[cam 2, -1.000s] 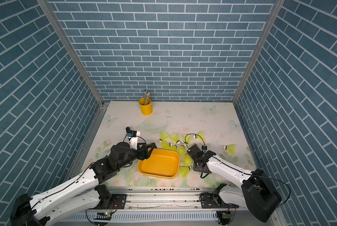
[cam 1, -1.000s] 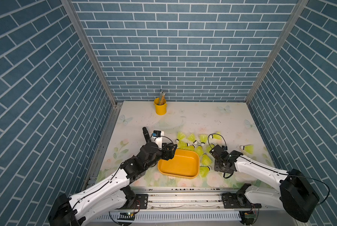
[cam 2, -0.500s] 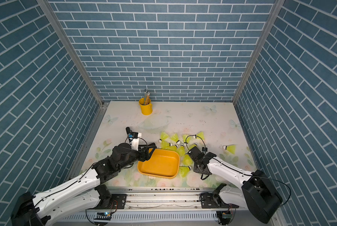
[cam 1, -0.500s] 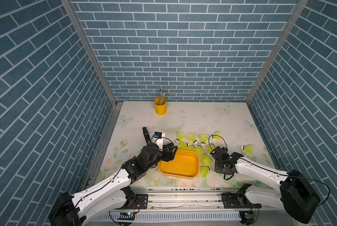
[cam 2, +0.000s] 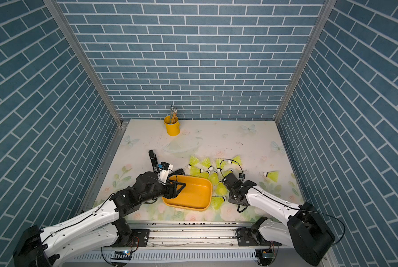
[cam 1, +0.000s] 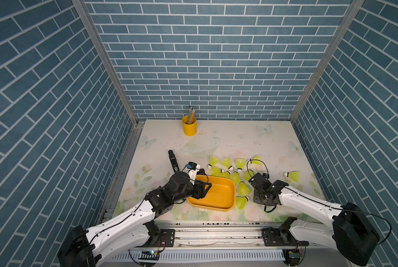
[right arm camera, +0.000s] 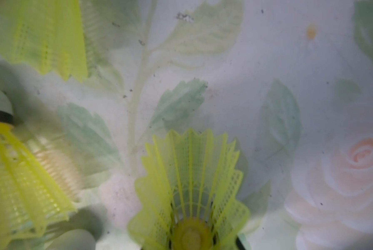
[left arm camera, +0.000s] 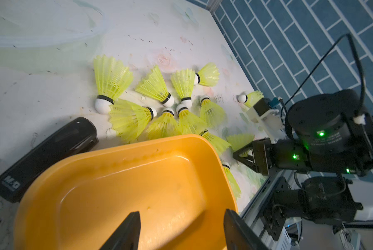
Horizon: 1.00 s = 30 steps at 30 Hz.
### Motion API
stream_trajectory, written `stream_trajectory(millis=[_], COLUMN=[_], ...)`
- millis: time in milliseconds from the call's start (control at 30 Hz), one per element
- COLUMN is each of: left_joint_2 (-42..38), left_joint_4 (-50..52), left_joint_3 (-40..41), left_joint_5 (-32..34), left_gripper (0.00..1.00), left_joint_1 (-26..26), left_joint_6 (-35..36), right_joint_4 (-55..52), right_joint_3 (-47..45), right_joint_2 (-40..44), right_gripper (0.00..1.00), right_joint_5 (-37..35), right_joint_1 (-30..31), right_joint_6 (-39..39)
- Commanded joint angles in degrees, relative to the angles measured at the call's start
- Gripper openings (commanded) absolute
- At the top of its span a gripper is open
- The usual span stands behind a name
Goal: Put the shuttlecocks into the storage box
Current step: Pick up the shuttlecock at the center of the board.
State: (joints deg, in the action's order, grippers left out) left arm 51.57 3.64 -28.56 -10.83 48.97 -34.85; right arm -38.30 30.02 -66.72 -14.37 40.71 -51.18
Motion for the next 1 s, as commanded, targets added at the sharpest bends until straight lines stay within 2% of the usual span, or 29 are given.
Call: stream_trajectory(millis=[0, 300, 433, 800, 967], left_joint_2=[0.72, 5.98, 8.98, 12.8, 12.51], left_joint_4=[0.25, -7.97, -8.97, -9.61, -4.96], left_joint_3=[0.47, -0.52, -0.54, -4.08, -6.14], left_joint_5=[-4.84, -11.58, -10.99, -9.92, -5.52], left_gripper=[0.66, 0.67, 0.67, 0.69, 0.7], left_joint_1=[1.36, 5.7, 7.64, 7.81, 7.84], left_joint_6=[1.8, 0.36, 0.25, -0.31, 0.55], right_joint_4=[-0.49, 0.05, 0.2, -2.39, -6.56], right_joint_3=[0.35, 0.88, 1.09, 4.0, 11.69], right_joint_2=[0.67, 0.49, 0.38, 2.02, 0.9], right_gripper=[0.23, 0.22, 0.22, 0.19, 0.2], right_joint_5=[-0.83, -0.57, -0.48, -2.56, -6.62], right_joint_1=[-0.02, -0.04, -0.02, 0.53, 6.68], right_joint_6=[-0.68, -0.5, -0.44, 0.08, -1.12])
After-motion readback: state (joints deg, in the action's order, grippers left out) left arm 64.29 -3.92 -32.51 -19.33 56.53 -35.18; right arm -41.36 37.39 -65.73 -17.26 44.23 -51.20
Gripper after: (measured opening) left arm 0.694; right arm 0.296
